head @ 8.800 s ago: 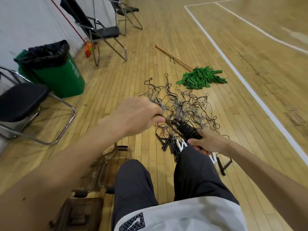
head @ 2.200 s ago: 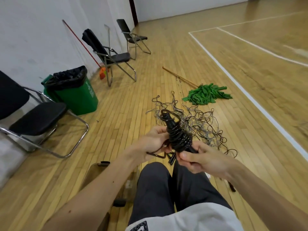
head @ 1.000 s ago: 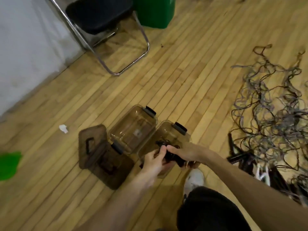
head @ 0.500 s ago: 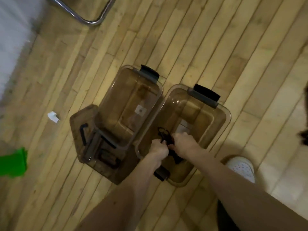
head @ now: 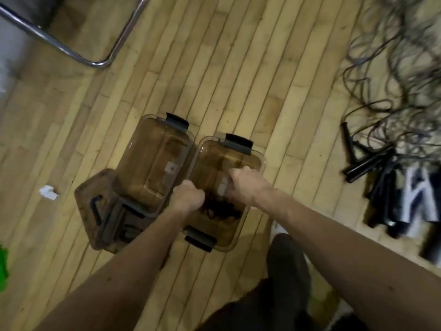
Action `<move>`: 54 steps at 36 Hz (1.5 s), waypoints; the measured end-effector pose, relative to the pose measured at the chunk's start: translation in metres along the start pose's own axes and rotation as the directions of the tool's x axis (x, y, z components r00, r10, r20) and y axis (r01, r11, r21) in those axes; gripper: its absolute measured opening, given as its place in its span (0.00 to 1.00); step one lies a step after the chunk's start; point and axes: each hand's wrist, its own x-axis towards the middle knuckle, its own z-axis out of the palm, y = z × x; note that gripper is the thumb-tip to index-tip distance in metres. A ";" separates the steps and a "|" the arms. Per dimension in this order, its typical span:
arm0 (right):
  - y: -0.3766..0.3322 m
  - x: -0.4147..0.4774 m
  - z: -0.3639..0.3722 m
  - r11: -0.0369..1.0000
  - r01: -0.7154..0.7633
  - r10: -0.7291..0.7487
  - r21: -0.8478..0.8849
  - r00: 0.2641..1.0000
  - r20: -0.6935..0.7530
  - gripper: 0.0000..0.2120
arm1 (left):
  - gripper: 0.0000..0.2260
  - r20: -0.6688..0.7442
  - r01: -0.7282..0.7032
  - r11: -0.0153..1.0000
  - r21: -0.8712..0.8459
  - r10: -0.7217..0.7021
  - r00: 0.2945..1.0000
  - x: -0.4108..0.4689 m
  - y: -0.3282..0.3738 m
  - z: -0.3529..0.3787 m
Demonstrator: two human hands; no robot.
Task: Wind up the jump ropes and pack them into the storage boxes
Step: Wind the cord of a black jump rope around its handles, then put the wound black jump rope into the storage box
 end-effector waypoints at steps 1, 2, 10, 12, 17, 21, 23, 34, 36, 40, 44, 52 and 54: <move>0.005 -0.017 -0.019 1.000 0.001 -0.001 0.002 1.000 -0.031 0.08 | 0.09 -0.020 -0.077 0.997 0.020 0.077 0.997 -0.013 0.015 -0.007; 0.007 -0.027 -0.032 1.000 0.013 -0.013 0.009 0.998 -0.055 0.06 | 0.08 -0.034 -0.137 0.990 0.020 0.138 0.990 -0.026 0.027 -0.015; 0.088 -0.168 -0.142 0.983 -0.182 0.183 0.021 0.972 -0.146 0.12 | 0.06 -0.174 -0.633 0.755 -0.170 0.610 0.774 -0.164 0.162 0.007; 0.121 -0.199 -0.151 0.960 -0.215 0.246 0.178 0.953 -0.178 0.09 | 0.06 -0.131 -0.694 0.709 -0.126 0.682 0.720 -0.185 0.189 0.029; 0.198 -0.232 -0.132 0.682 -0.168 0.431 0.712 0.878 -0.206 0.07 | 0.02 0.039 -0.746 0.659 0.098 0.746 0.665 -0.185 0.239 0.096; 0.244 -0.208 -0.087 0.353 -0.138 0.532 0.925 0.843 -0.077 0.09 | 0.05 0.124 -0.701 0.671 0.242 0.695 0.709 -0.145 0.261 0.152; 0.263 -0.183 -0.066 0.174 -0.154 0.530 0.973 0.847 0.040 0.09 | 0.07 0.157 -0.664 0.689 0.290 0.650 0.743 -0.117 0.269 0.180; 0.312 -0.063 -0.026 0.228 -0.152 0.606 0.962 0.795 -0.018 0.14 | 0.14 0.170 -0.611 0.677 0.410 0.602 0.780 -0.002 0.281 0.289; 0.320 -0.053 -0.017 0.194 -0.182 0.634 0.964 0.773 0.018 0.16 | 0.21 0.192 -0.618 0.643 0.453 0.606 0.772 0.007 0.277 0.298; 0.329 -0.043 -0.009 0.179 -0.200 0.626 0.963 0.778 0.046 0.18 | 0.22 0.178 -0.639 0.629 0.443 0.636 0.750 0.018 0.273 0.307; 0.327 -0.037 -0.007 0.103 -0.156 0.660 0.982 0.749 0.049 0.14 | 0.16 0.153 -0.621 0.658 0.426 0.624 0.766 0.022 0.271 0.307; 0.300 -0.072 -0.028 0.075 -0.054 0.641 0.996 0.768 -0.007 0.16 | 0.11 0.251 -0.690 0.677 0.256 0.643 0.724 -0.012 0.264 0.275; 0.288 -0.087 -0.049 0.084 -0.024 0.616 0.996 0.787 -0.033 0.16 | 0.12 0.224 -0.726 0.650 0.223 0.691 0.687 -0.032 0.266 0.256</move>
